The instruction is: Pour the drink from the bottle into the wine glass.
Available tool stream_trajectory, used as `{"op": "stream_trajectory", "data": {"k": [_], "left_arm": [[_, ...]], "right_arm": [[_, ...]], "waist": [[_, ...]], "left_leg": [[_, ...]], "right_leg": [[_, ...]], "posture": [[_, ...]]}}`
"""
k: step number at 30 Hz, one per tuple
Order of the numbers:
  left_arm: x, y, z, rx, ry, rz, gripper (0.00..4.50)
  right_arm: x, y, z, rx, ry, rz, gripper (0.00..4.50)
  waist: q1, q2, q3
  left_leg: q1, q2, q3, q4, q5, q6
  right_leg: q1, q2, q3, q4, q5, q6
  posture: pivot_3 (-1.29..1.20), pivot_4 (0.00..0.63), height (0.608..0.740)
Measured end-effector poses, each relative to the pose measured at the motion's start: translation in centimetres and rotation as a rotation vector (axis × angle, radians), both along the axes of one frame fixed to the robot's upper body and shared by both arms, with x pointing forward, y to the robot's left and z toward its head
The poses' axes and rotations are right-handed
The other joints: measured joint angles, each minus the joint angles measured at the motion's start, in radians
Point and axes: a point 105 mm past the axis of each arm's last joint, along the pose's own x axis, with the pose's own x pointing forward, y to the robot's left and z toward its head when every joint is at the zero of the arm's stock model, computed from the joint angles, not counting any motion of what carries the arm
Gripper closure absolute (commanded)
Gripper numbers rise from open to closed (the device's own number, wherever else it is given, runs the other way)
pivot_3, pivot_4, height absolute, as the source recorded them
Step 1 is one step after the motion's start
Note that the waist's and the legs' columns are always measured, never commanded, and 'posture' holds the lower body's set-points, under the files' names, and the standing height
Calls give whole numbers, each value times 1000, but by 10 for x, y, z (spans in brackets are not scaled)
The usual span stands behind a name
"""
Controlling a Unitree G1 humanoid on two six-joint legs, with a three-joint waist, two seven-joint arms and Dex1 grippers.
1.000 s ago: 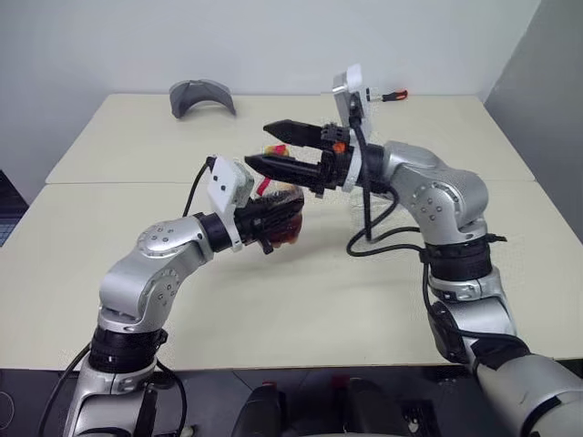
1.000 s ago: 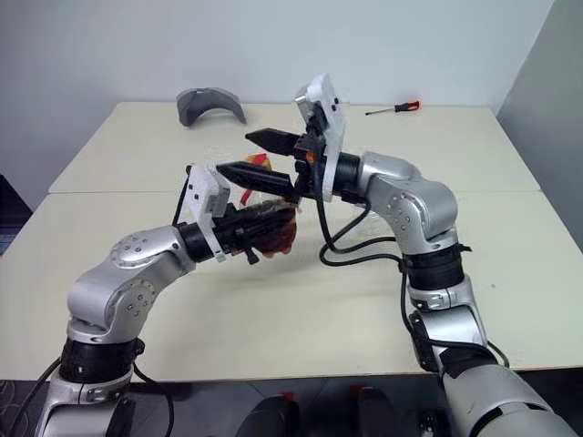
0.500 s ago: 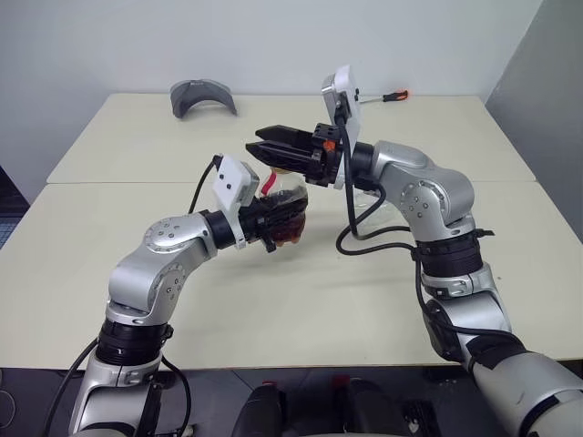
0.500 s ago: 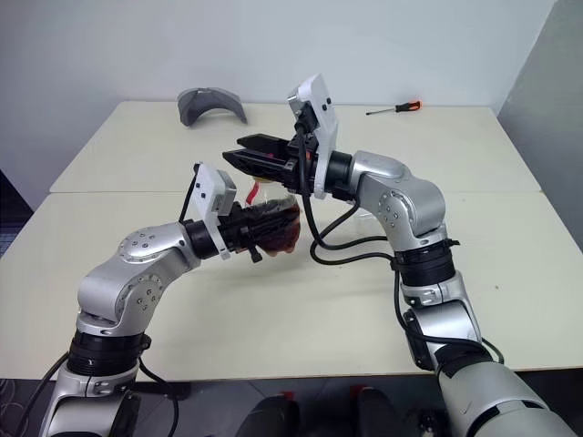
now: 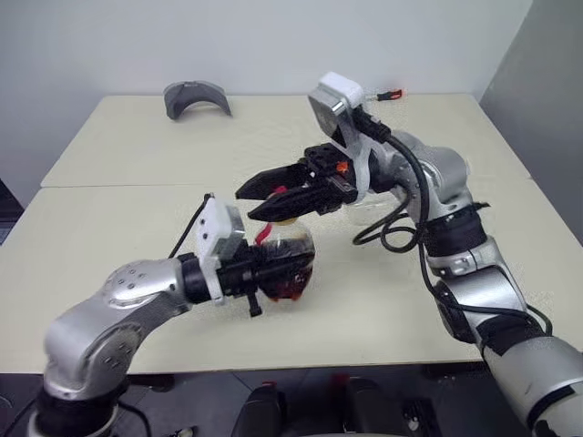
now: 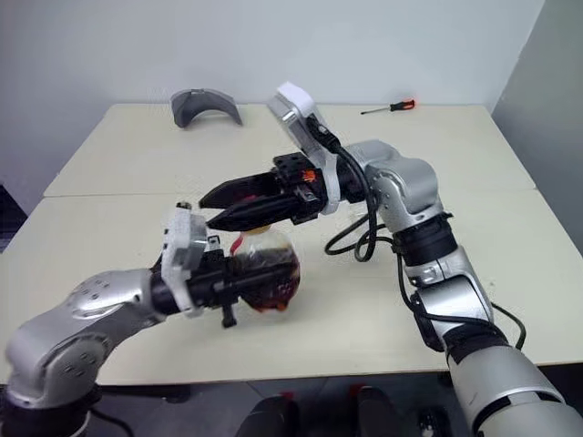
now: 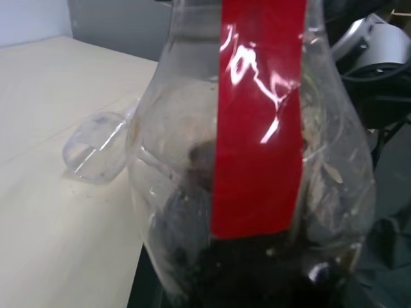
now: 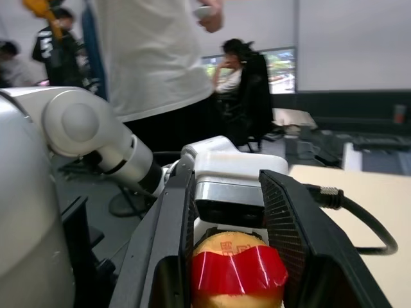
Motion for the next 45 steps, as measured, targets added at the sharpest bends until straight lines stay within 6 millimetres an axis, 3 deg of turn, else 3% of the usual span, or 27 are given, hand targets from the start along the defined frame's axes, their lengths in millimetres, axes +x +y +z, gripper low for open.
{"op": "stream_trajectory", "data": {"k": [1,5,9,11,14,25,32,39,45], "left_arm": [[1,1,0,0,1,18,3727],[4,4,-2,0,11,56,3727],[6,5,0,-4,-17,77,3727],[13,8,1,-6,-31,97,3727],[27,16,5,-13,-51,150,3727],[61,6,11,-20,-107,133,3727],[66,1,10,-15,-127,106,3727],[68,3,10,-7,-127,113,3727],[71,9,8,-1,-111,150,3727]], "right_arm": [[2,2,0,7,2,-6,3246],[12,0,-2,2,5,-63,1943],[30,-31,-1,-8,48,-244,595],[31,-50,-4,-9,75,-326,567],[29,-58,-7,5,79,-427,567],[36,-26,6,126,50,-604,567],[46,-20,8,138,25,-663,567],[53,-22,6,133,-45,-694,567],[59,-38,5,112,-82,-711,567]], "waist": [[4,0,0],[9,0,0],[12,0,0],[14,0,0],[7,0,0],[3,0,0],[2,0,0],[2,0,0],[2,0,0]], "left_leg": [[0,-1,0,0,0,0],[-3,-1,0,1,0,-1],[-4,-1,0,1,2,-4],[-3,-1,0,0,1,-2],[-3,0,1,0,0,0],[-3,-1,1,0,1,-1],[-3,-1,1,0,2,-4],[-3,-1,1,0,2,-3],[-3,-1,1,0,0,-1]], "right_leg": [[0,0,0,0,0,0],[0,-1,0,-4,0,0],[0,-1,0,-5,0,0],[0,-1,0,-4,0,0],[-1,0,0,-2,0,0],[-1,0,1,-2,0,0],[-1,0,1,-2,0,0],[-1,0,1,-2,0,0],[-1,0,1,-2,0,0]], "posture": [[0,150,740],[0,150,740],[0,150,740],[0,150,740],[0,150,740],[0,150,740],[0,150,740],[0,150,740],[0,150,740]]}}
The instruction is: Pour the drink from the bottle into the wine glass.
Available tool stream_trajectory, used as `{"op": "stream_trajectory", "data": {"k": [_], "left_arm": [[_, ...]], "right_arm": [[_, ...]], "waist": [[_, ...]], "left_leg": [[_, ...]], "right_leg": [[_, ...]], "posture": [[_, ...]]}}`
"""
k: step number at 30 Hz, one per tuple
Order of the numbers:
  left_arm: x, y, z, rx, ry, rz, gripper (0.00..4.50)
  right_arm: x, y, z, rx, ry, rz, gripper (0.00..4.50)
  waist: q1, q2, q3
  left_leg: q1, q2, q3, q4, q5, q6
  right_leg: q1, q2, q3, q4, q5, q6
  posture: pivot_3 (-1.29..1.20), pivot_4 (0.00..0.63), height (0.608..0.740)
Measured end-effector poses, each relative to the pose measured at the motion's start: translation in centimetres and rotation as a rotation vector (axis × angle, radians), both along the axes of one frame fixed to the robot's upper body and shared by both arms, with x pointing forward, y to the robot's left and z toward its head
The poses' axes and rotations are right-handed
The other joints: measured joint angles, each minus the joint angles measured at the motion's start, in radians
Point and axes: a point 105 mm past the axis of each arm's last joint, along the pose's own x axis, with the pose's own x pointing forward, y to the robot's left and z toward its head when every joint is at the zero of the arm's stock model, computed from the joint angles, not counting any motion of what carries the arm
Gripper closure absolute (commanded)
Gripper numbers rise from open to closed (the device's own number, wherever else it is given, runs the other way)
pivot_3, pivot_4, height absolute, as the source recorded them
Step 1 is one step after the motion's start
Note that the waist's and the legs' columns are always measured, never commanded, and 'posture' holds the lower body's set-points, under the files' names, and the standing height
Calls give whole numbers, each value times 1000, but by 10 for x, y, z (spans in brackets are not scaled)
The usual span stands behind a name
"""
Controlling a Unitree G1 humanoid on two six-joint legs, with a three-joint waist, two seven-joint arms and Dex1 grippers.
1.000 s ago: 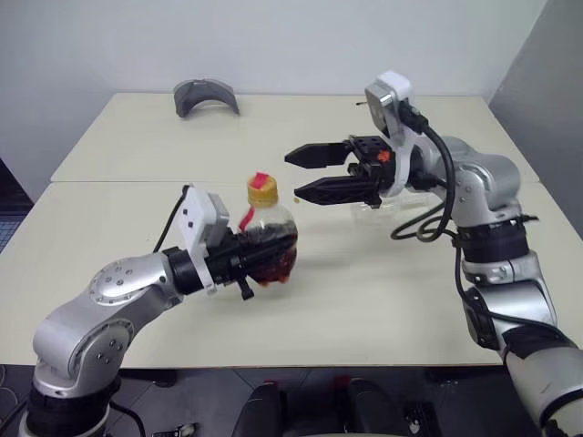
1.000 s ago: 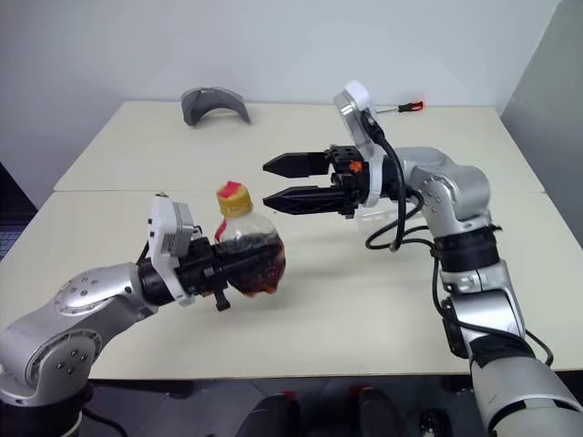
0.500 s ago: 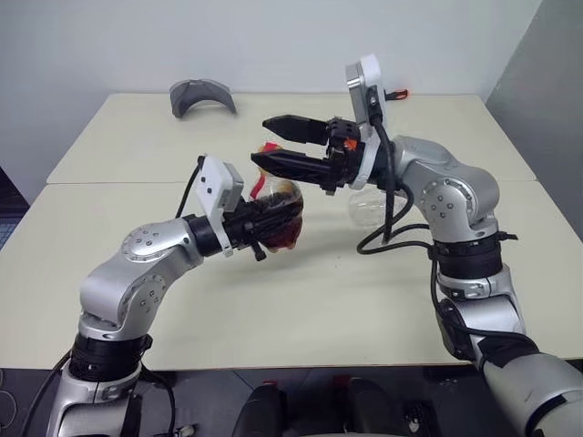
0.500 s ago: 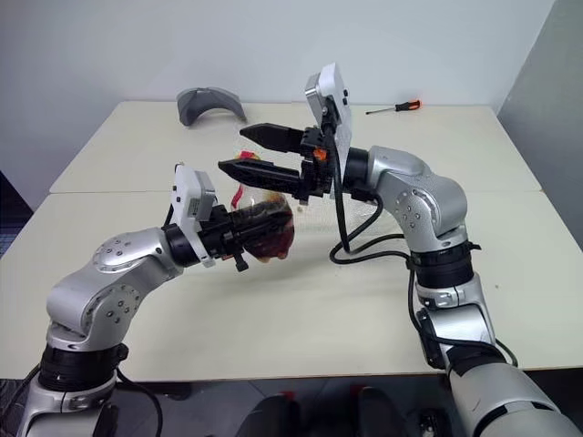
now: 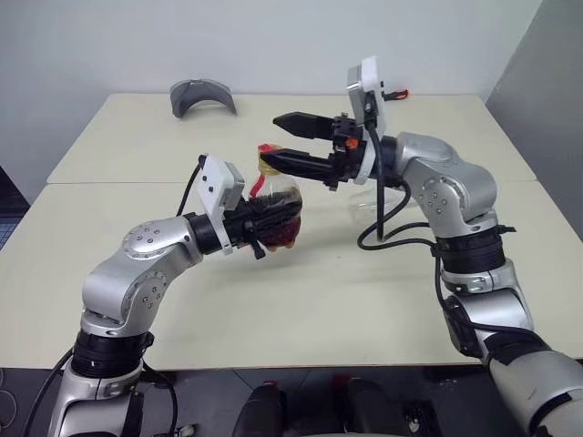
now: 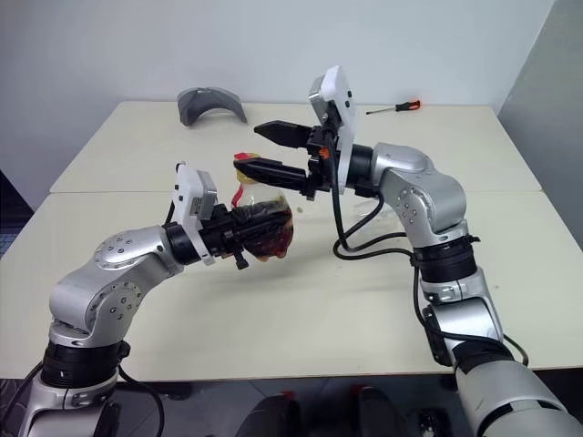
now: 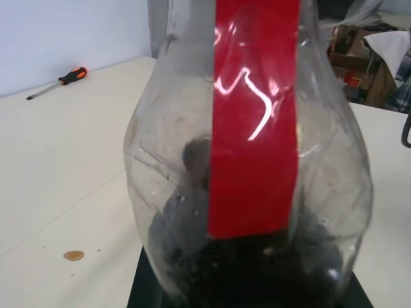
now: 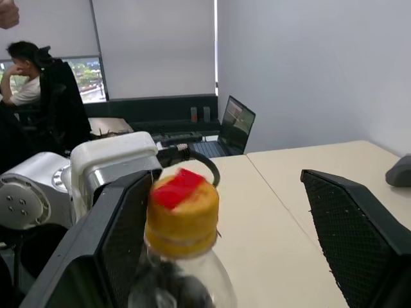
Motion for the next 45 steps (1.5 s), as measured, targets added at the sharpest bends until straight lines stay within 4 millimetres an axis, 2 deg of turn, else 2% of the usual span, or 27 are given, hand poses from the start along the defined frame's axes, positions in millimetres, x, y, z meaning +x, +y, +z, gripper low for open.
{"op": "stream_trajectory", "data": {"k": [2,4,7,10,14,16,24,33,36,42,45], "left_arm": [[0,4,-1,1,5,11,3727],[-3,7,4,4,-17,11,3727],[-4,11,8,4,-34,12,3728],[-5,10,7,5,-31,6,3728],[-5,7,8,1,-35,-4,3728],[-4,7,10,1,-40,-8,3728],[-4,2,9,-9,-37,-27,3728],[-4,1,9,-13,-36,-27,3728],[-4,1,9,-13,-36,-26,3728],[-4,1,9,-12,-36,-25,3728],[-4,0,8,-11,-34,-29,3728]], "right_arm": [[7,-12,-1,-17,-2,-43,567],[20,-32,-8,-56,29,-110,567],[20,-43,-17,-89,61,-92,567],[10,-39,-19,-87,113,-2,567],[-14,-15,-13,-28,190,166,567],[-19,-3,-8,-5,197,201,567],[-17,19,6,49,163,189,567],[-4,19,6,58,123,117,567],[-6,19,6,57,122,127,1092],[-16,20,6,46,137,207,3236],[-17,18,6,40,141,213,3308]], "waist": [[0,0,0],[3,0,0],[2,0,0],[-3,0,0],[-2,0,0],[-1,0,0],[1,0,0],[1,0,0],[0,0,0],[1,0,0],[1,0,0]], "left_leg": [[0,0,0,0,0,0],[0,0,0,0,0,0],[0,0,0,0,0,0],[0,1,1,0,0,0],[0,1,0,0,0,0],[0,0,0,0,0,0],[0,0,0,0,0,0],[0,0,0,0,0,0],[0,0,0,0,0,0],[0,0,0,0,0,0],[0,0,0,0,0,0]], "right_leg": [[0,0,0,0,0,0],[0,0,0,-1,0,0],[0,0,0,0,0,0],[0,0,0,0,0,0],[0,0,0,1,0,0],[0,0,0,1,0,0],[0,0,0,0,0,0],[0,0,0,0,0,0],[0,0,0,0,0,0],[0,0,0,0,0,0],[0,0,0,0,0,0]], "posture": [[0,150,740],[0,150,740],[0,150,740],[0,150,740],[0,150,740],[0,150,740],[0,150,740],[0,150,740],[0,150,740],[0,150,740],[0,150,740]]}}
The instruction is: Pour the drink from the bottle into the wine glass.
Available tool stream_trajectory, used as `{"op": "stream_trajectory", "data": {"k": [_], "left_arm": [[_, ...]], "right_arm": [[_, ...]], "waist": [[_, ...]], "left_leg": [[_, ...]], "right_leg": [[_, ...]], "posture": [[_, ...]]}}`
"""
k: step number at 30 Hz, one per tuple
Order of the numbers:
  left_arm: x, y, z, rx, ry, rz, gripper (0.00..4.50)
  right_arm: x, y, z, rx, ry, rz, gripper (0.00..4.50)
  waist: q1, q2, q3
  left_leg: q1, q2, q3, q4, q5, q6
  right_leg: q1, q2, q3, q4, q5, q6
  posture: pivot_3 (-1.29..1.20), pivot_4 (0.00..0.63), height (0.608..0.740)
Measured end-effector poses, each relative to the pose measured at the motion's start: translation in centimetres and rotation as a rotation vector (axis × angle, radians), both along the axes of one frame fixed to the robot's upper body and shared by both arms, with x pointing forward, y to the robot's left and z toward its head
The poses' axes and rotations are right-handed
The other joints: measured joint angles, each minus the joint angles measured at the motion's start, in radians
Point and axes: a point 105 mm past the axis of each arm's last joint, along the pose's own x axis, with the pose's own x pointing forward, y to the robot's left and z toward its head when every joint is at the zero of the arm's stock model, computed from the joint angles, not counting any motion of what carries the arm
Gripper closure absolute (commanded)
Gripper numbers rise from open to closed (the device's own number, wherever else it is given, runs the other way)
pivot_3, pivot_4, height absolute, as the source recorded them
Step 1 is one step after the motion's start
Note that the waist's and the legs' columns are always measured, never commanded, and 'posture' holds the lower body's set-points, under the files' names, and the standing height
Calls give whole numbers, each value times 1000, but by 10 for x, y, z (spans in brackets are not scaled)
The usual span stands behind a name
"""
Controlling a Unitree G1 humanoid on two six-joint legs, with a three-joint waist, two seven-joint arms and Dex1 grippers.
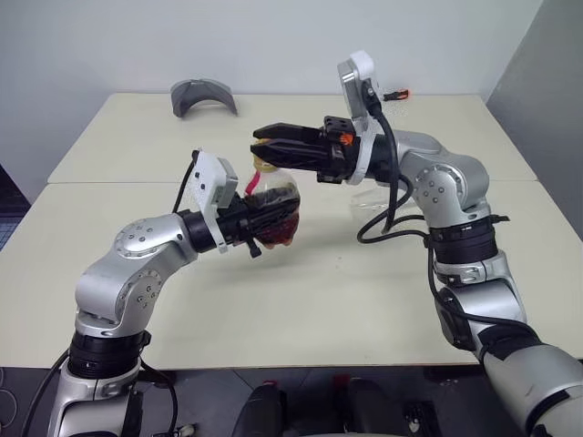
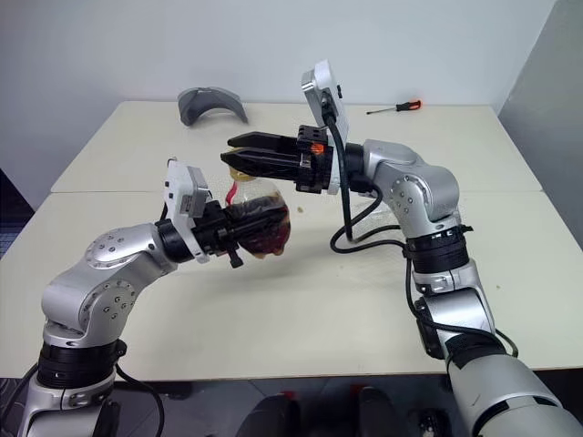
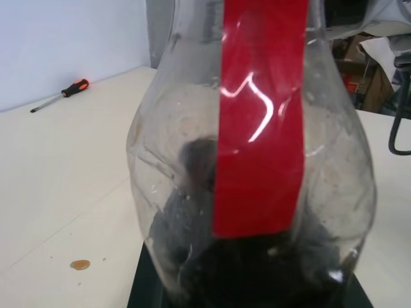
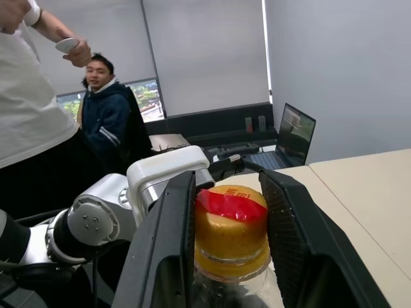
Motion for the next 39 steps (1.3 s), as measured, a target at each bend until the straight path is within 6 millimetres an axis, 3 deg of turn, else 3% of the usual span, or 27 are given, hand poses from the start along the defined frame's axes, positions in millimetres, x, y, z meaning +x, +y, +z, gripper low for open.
{"op": "stream_trajectory", "data": {"k": [9,17,21,30,32,35,39], "left_arm": [[-3,-2,0,2,-6,-11,3729],[-53,-3,-24,44,72,-128,3730],[-75,0,-44,58,175,-184,3744],[-80,-7,-37,51,129,-226,3744],[-74,-4,-36,53,113,-201,3744],[-63,5,-37,59,97,-134,3744],[-51,5,-36,25,73,-48,3745]], "right_arm": [[-1,-2,3,-18,3,37,3308],[-27,-9,-8,-189,-57,307,3308],[-20,-36,18,-160,-172,247,3308],[-16,-41,17,-187,-225,220,3308],[-14,-64,-3,-239,-194,145,3308],[-4,-103,-63,-317,-18,-70,3308],[-1,-134,-131,-374,113,-425,3308]], "waist": [[0,0,0],[-2,1,0],[7,1,1],[6,1,1],[22,-2,-1],[34,-2,-1],[30,-1,0]], "left_leg": [[0,0,0,0,0,0],[0,1,0,-1,0,0],[0,0,-1,0,0,1],[0,0,-1,0,0,1],[0,0,-2,0,0,1],[-1,-1,0,1,-1,1],[-1,0,2,0,0,1]], "right_leg": [[0,0,0,0,0,0],[0,0,0,0,0,0],[1,0,0,-2,0,0],[1,0,0,-2,0,0],[3,0,-3,-4,0,0],[2,-1,-1,-5,1,1],[1,-1,1,-3,1,1]], "posture": [[0,150,740],[0,150,740],[0,150,740],[0,150,740],[0,150,740],[0,150,740],[0,150,740]]}}
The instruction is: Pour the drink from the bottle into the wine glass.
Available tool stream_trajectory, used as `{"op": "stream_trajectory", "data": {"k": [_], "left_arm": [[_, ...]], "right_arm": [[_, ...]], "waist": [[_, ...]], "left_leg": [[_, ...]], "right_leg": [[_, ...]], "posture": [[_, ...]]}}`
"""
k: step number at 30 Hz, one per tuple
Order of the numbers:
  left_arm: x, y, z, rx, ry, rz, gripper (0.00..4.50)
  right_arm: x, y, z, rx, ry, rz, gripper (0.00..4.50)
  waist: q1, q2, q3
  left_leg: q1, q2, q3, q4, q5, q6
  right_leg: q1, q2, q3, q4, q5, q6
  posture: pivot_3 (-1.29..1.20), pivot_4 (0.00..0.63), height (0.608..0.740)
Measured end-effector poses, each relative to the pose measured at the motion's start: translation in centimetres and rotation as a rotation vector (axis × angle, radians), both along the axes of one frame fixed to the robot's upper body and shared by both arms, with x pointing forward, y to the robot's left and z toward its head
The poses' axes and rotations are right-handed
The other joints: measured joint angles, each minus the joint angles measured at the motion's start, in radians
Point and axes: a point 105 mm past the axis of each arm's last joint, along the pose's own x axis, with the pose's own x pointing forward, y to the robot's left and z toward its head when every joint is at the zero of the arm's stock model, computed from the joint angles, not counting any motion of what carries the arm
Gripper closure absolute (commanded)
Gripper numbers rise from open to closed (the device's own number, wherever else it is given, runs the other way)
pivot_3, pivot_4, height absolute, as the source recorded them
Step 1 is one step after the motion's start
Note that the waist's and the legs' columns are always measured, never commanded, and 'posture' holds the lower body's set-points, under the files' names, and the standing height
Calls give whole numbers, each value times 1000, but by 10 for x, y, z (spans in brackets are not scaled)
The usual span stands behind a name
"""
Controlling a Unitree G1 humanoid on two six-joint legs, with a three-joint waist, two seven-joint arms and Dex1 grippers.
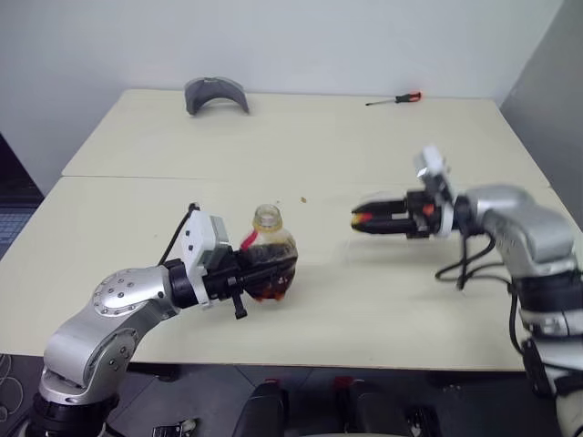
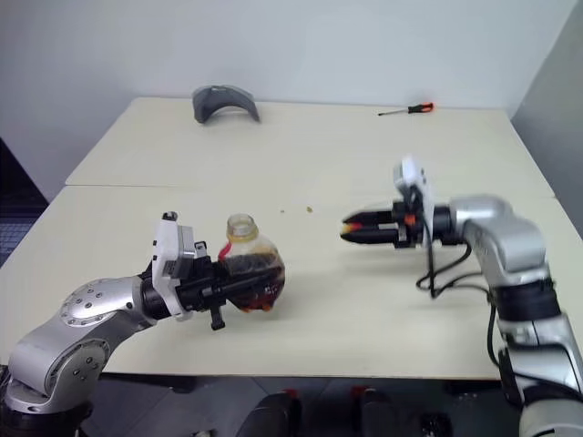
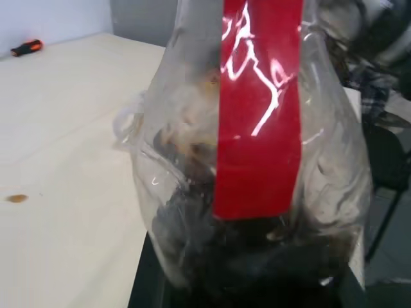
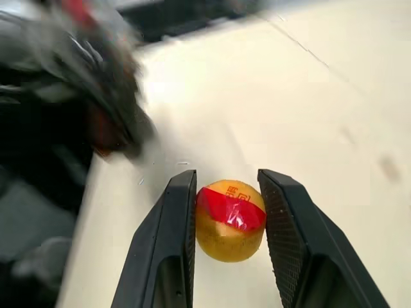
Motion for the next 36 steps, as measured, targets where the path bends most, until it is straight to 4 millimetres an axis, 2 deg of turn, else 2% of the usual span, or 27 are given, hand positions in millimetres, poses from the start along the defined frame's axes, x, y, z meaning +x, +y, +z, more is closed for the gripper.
{"op": "stream_trajectory", "data": {"k": [3,5,7,10,15,20,24,25,28,33,36], "left_arm": [[5,-5,-4,-33,6,44,3745],[7,-10,-6,-46,2,58,3745],[12,-19,-6,-60,-7,57,3745],[21,-22,-6,-59,-18,64,3745],[29,-25,-6,-57,-31,64,3745],[29,-27,-5,-54,-36,46,3745],[29,-27,-6,-54,-35,43,3745],[29,-26,-6,-54,-33,45,3745],[28,-22,-11,-51,-14,66,3745],[37,4,-8,-52,-13,207,3745],[52,22,-7,-53,-24,333,3745]], "right_arm": [[4,-13,-16,0,-12,-231,3308],[7,-15,-19,44,-48,-383,3308],[7,-15,-33,65,-64,-534,3308],[5,-19,-61,29,-33,-687,3308],[9,-27,-83,-33,-24,-841,3308],[11,-31,-88,-51,-20,-866,1632],[10,-29,-84,-26,-12,-848,198],[9,-27,-80,-5,-2,-838,0],[1,-20,-57,57,-12,-774,0],[-21,-1,-11,145,-61,-506,0],[-40,27,11,206,-48,-203,0]], "waist": [[-11,0,0],[-13,0,0],[-8,1,0],[-5,1,0],[-6,1,0],[-7,1,0],[-7,1,0],[-7,1,0],[-7,1,0],[-9,1,0],[-9,1,0]], "left_leg": [[2,1,1,0,0,0],[3,1,0,0,0,0],[2,1,0,0,0,-1],[2,0,1,1,1,-2],[2,0,1,0,2,-4],[2,0,1,0,2,-4],[2,0,1,0,1,-1],[2,0,1,0,0,-1],[2,0,0,0,0,0],[3,0,-1,0,0,0],[3,0,-1,0,0,0]], "right_leg": [[0,1,1,3,0,0],[0,2,1,4,0,0],[0,2,1,4,0,0],[0,2,2,3,0,0],[0,2,1,3,0,0],[0,2,2,3,-1,0],[0,2,2,3,0,0],[0,2,2,3,0,0],[0,2,1,3,0,0],[1,3,0,2,0,0],[1,3,0,2,-1,0]], "posture": [[0,150,740],[0,150,740],[0,150,740],[0,150,740],[0,150,740],[0,150,740],[0,150,740],[0,150,740],[0,150,740],[0,150,740],[0,150,740]]}}
